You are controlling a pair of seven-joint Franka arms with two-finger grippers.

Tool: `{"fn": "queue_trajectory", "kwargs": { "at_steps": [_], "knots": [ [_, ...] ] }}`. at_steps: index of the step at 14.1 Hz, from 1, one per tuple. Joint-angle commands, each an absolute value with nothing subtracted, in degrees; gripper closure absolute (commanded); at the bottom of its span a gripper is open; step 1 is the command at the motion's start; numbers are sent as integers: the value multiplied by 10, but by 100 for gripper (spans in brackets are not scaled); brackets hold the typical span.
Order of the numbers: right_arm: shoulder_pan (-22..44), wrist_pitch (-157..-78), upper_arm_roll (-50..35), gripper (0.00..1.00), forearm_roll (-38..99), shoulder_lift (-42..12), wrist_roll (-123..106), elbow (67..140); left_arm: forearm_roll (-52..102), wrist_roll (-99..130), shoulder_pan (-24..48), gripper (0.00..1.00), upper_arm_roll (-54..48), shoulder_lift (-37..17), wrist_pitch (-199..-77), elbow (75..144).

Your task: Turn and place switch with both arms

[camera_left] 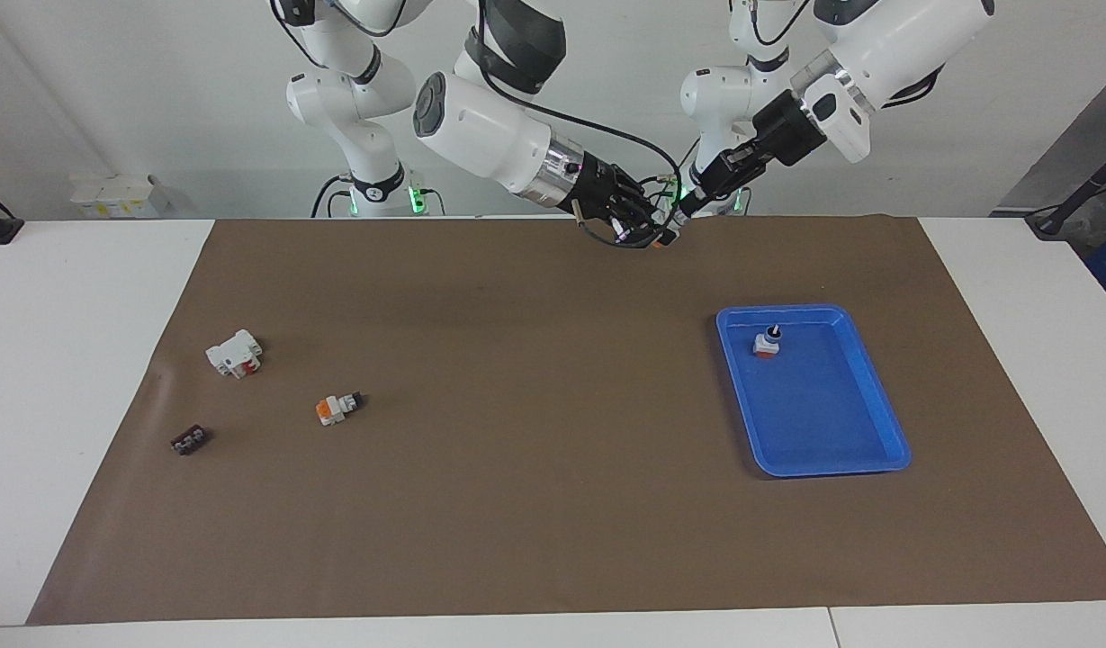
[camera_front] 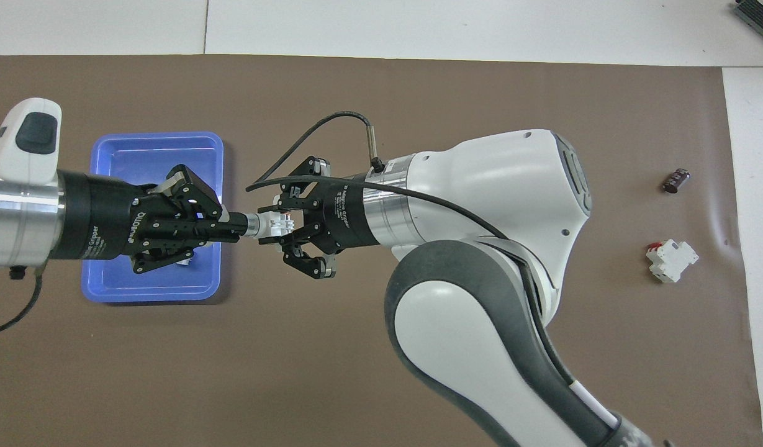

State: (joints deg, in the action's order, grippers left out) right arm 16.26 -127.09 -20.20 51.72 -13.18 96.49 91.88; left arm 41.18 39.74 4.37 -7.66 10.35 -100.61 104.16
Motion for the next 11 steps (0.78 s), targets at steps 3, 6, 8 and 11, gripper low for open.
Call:
{"fn": "queue_trajectory", "kwargs": {
  "at_steps": [3,6,8,11],
  "knots": [
    [157,-1280,-204,100,529,-114,972,932,411,380,48,98,-73,119,-1016,1060],
    [157,-1280,-204,100,529,-114,972,932,411,353,48,100,-73,119,-1078,1070],
    [156,-1279,-204,100,529,-114,972,932,411,293,47,100,-73,119,-1080,1070],
    [156,-1280,-204,100,530,-114,973,930,411,182,44,100,-72,124,-1074,1076]
  ]
}}
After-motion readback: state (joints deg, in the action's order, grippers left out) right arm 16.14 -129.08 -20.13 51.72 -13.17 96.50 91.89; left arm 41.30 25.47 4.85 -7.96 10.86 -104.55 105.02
